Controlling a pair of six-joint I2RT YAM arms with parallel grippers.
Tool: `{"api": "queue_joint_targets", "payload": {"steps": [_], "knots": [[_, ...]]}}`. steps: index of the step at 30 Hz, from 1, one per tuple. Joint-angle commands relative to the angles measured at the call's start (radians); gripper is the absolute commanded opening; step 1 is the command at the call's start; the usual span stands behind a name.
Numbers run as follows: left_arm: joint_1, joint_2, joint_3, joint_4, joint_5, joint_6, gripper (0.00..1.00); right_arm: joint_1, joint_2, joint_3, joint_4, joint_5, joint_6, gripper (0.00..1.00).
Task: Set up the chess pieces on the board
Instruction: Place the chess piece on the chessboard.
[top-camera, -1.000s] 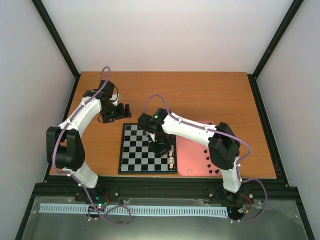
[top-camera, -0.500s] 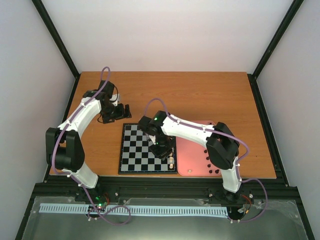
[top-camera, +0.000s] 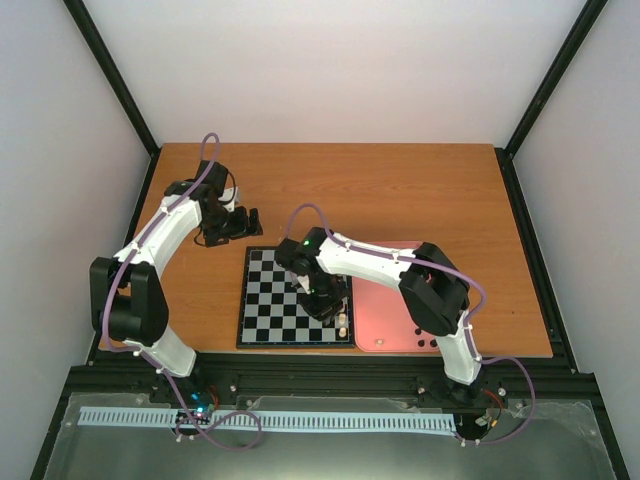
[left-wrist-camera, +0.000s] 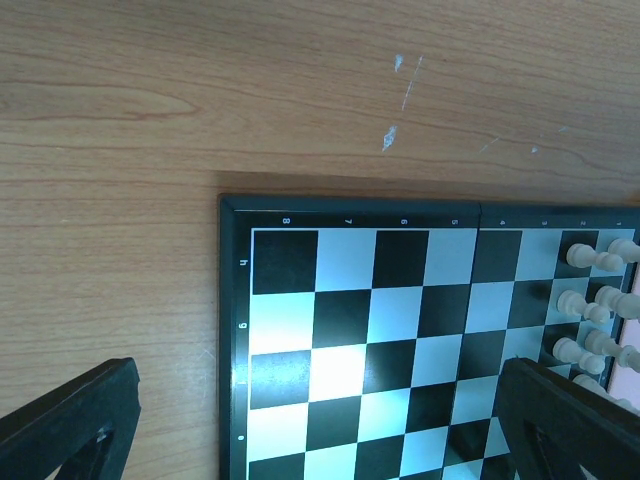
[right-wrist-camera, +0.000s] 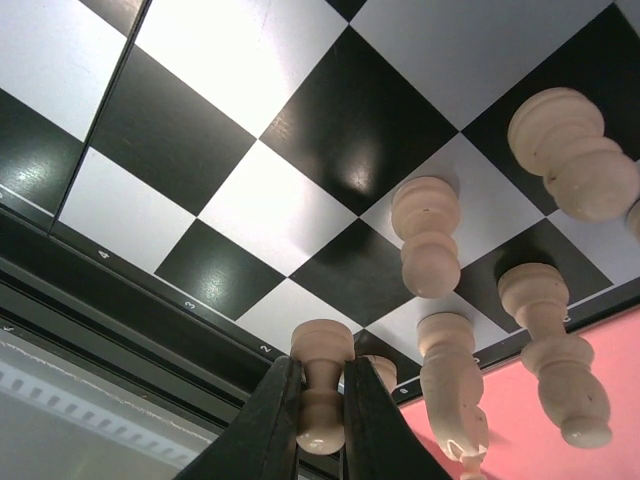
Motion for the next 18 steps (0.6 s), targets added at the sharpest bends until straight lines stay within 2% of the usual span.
{"api": "queue_joint_targets", "payload": {"steps": [1, 18], "knots": [[-0.006, -0.024, 0.006, 0.011, 0.005, -0.01, 1.0, 0.004, 0.013, -0.013, 0.005, -0.006, -0.014, 0.1], [-0.006, -0.024, 0.0, 0.015, 0.002, -0.008, 1.0, 0.003, 0.026, -0.018, -0.001, -0.007, -0.02, 0.17]]}}
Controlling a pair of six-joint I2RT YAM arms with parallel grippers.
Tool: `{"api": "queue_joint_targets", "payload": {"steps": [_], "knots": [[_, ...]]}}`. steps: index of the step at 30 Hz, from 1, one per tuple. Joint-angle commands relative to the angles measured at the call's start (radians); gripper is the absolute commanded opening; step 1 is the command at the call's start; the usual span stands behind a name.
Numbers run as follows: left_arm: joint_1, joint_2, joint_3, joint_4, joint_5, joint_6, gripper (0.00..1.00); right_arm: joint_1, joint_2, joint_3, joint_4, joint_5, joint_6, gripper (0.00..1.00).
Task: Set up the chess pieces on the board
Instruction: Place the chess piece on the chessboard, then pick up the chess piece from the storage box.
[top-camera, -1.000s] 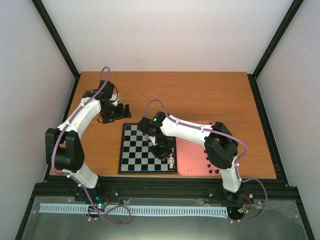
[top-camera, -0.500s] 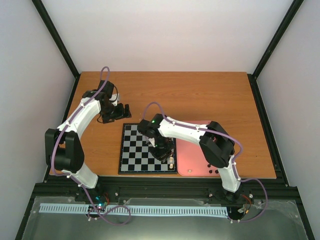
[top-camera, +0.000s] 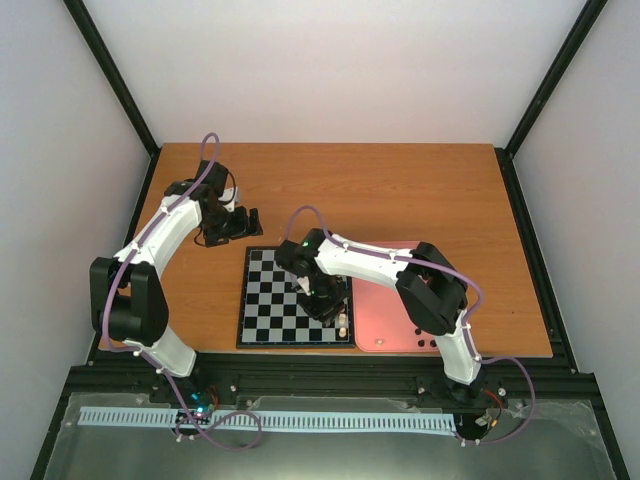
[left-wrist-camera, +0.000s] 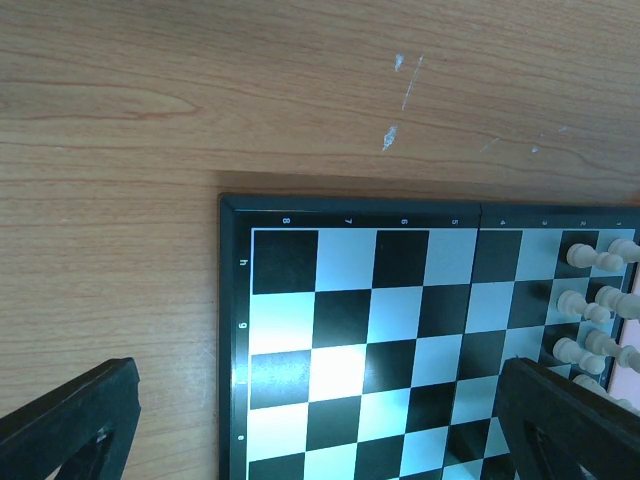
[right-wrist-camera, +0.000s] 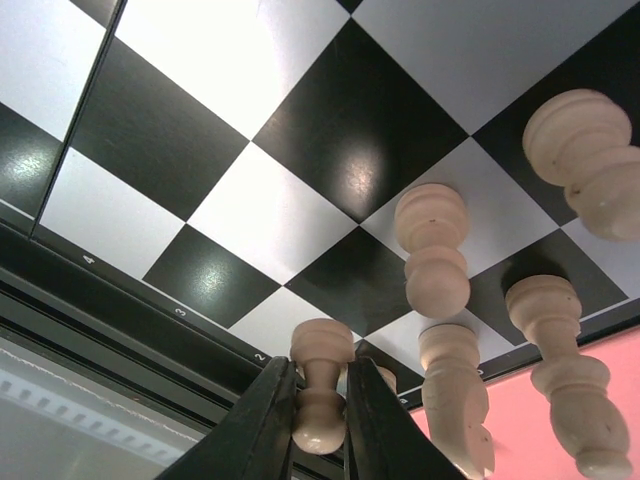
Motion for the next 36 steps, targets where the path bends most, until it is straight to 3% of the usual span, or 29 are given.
{"api": "queue_joint_targets", "payload": {"steps": [1, 10, 18, 22, 27, 31, 36], "knots": [[-0.006, -0.024, 0.0, 0.017, 0.003, -0.008, 1.0, 0.002, 0.013, -0.008, -0.007, -0.002, -0.007, 0.18], [-0.006, -0.028, -0.004, 0.018, 0.003, -0.008, 1.0, 0.002, -0.001, 0.001, -0.01, 0.005, -0.004, 0.2], [-0.007, -0.028, -0.001, 0.017, 0.004, -0.008, 1.0, 0.005, -0.066, 0.11, -0.089, 0.034, 0.024, 0.33], [-0.006, -0.024, 0.005, 0.016, 0.006, -0.007, 1.0, 0.006, -0.084, 0.124, -0.112, 0.047, 0.042, 0.33], [-0.006, -0.028, -0.001, 0.017, 0.006, -0.007, 1.0, 0.004, -0.178, 0.128, -0.111, 0.146, 0.134, 0.4], [-0.007, -0.028, 0.0, 0.016, 0.008, -0.008, 1.0, -0.023, -0.273, 0.013, -0.119, 0.22, 0.21, 0.49], [-0.006, -0.025, 0.002, 0.018, 0.011, -0.01, 1.0, -0.102, -0.435, -0.279, -0.013, 0.118, 0.255, 0.49]]}}
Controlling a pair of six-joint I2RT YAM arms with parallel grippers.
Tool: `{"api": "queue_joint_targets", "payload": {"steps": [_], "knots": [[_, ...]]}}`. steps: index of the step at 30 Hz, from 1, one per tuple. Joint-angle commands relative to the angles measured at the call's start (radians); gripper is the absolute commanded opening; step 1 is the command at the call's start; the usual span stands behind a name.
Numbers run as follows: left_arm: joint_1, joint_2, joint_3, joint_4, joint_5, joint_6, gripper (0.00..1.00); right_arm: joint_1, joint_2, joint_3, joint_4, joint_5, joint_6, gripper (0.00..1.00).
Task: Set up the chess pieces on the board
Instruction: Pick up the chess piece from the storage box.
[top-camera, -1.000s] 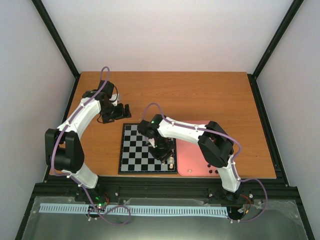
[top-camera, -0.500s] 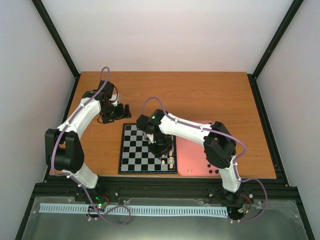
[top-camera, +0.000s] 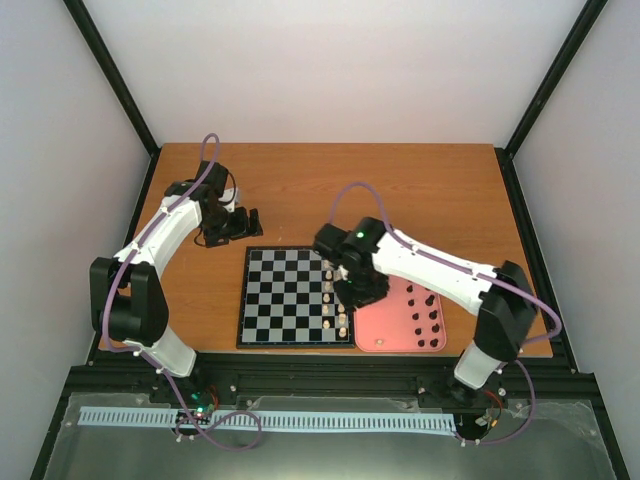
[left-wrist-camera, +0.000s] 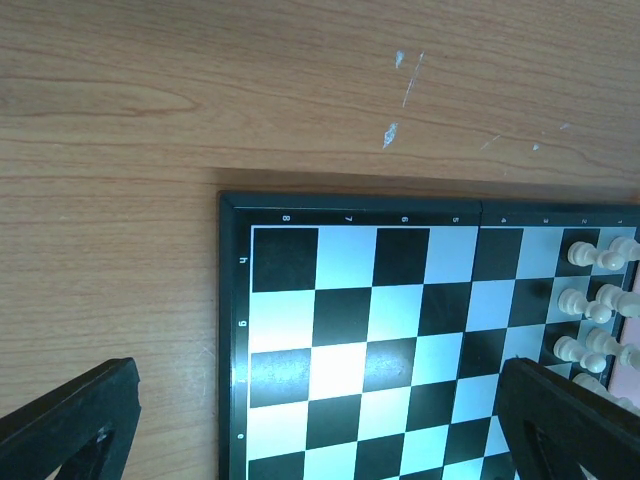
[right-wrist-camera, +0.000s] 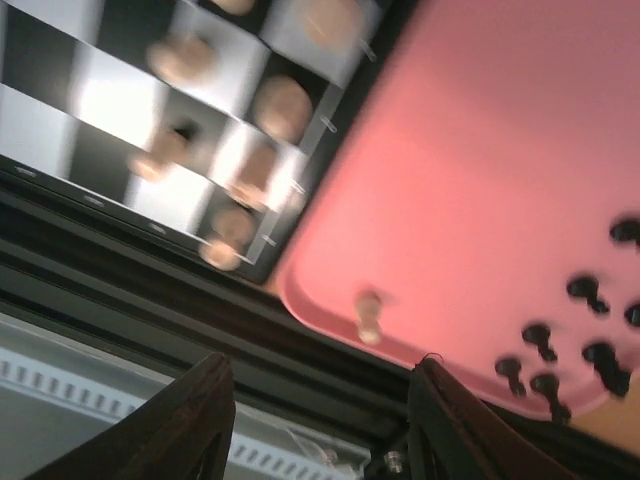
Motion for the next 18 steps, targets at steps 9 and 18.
{"api": "queue_joint_targets", "payload": {"steps": [9, 18], "knots": [[-0.007, -0.018, 0.005, 0.02, 0.015, -0.01, 1.0, -0.077, -0.149, -0.452, 0.216, -0.203, 0.085, 0.46], [-0.007, -0.015, 0.002, 0.017, 0.006, -0.008, 1.0, -0.077, -0.135, -0.571, 0.283, -0.219, 0.081, 0.46]]}}
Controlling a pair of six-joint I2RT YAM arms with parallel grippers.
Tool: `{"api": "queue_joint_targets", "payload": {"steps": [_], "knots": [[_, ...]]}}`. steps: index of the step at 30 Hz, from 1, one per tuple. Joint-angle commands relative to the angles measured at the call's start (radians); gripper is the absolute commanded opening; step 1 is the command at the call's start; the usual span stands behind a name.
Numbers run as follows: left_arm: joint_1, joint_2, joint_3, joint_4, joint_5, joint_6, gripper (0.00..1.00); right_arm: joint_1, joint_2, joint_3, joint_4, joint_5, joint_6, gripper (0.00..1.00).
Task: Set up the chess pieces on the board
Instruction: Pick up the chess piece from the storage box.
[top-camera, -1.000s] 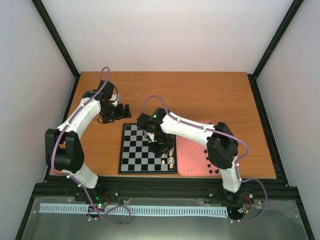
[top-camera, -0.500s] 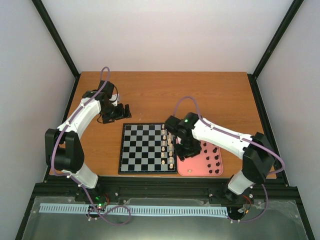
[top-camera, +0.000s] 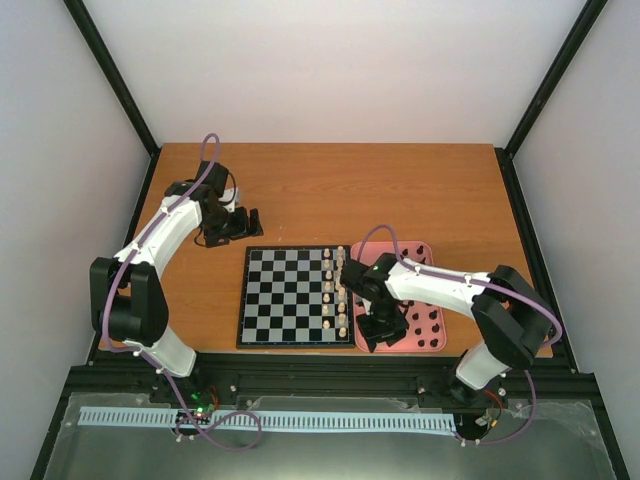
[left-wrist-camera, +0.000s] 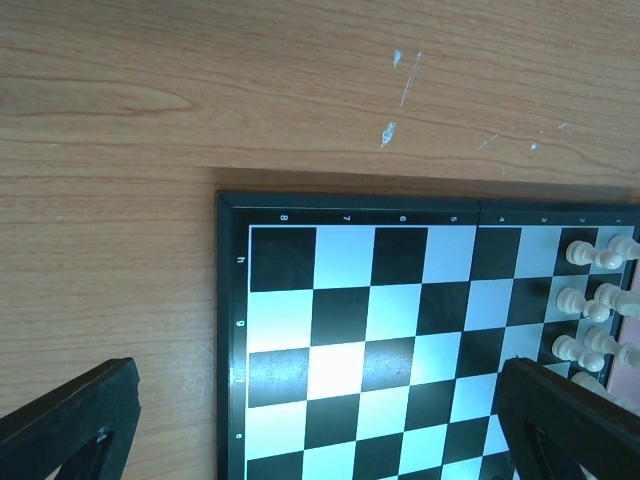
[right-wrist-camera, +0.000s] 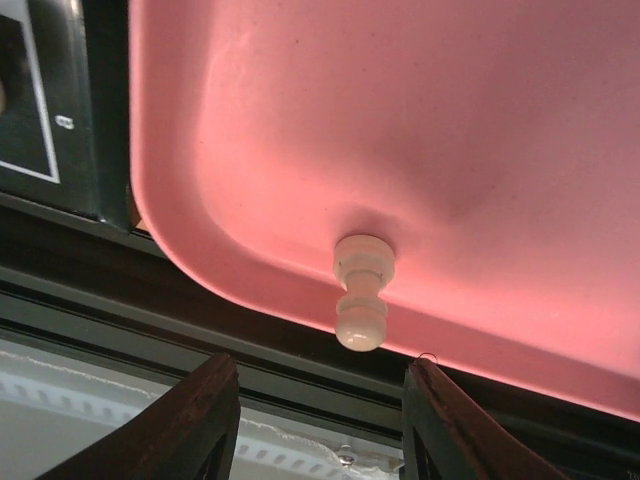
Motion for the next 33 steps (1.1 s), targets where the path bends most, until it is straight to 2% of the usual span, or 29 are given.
{"api": "queue_joint_targets", "payload": {"steps": [1, 5, 10, 20, 25, 29, 33], "knots": [[-0.006, -0.014, 0.003, 0.017, 0.003, -0.007, 1.0, 0.001, -0.002, -0.029, 0.053, -0.007, 0.014, 0.46], [-0.006, -0.008, 0.005, 0.019, 0.006, -0.008, 1.0, -0.004, 0.013, -0.026, 0.068, 0.028, 0.026, 0.45], [-0.007, 0.0, 0.008, 0.017, 0.006, -0.007, 1.0, -0.025, 0.021, -0.033, 0.072, 0.054, 0.037, 0.37], [-0.006, 0.007, 0.011, 0.019, 0.003, -0.006, 1.0, -0.046, 0.045, -0.037, 0.071, 0.051, 0.008, 0.31], [-0.006, 0.006, 0.009, 0.017, 0.002, -0.006, 1.0, -0.048, 0.052, -0.033, 0.074, 0.045, -0.001, 0.24], [-0.006, 0.005, 0.008, 0.019, 0.003, -0.007, 1.0, -0.049, 0.049, -0.028, 0.072, 0.046, -0.002, 0.13], [-0.006, 0.002, 0.007, 0.019, 0.003, -0.006, 1.0, -0.049, 0.027, 0.016, 0.012, 0.114, 0.008, 0.08]]}}
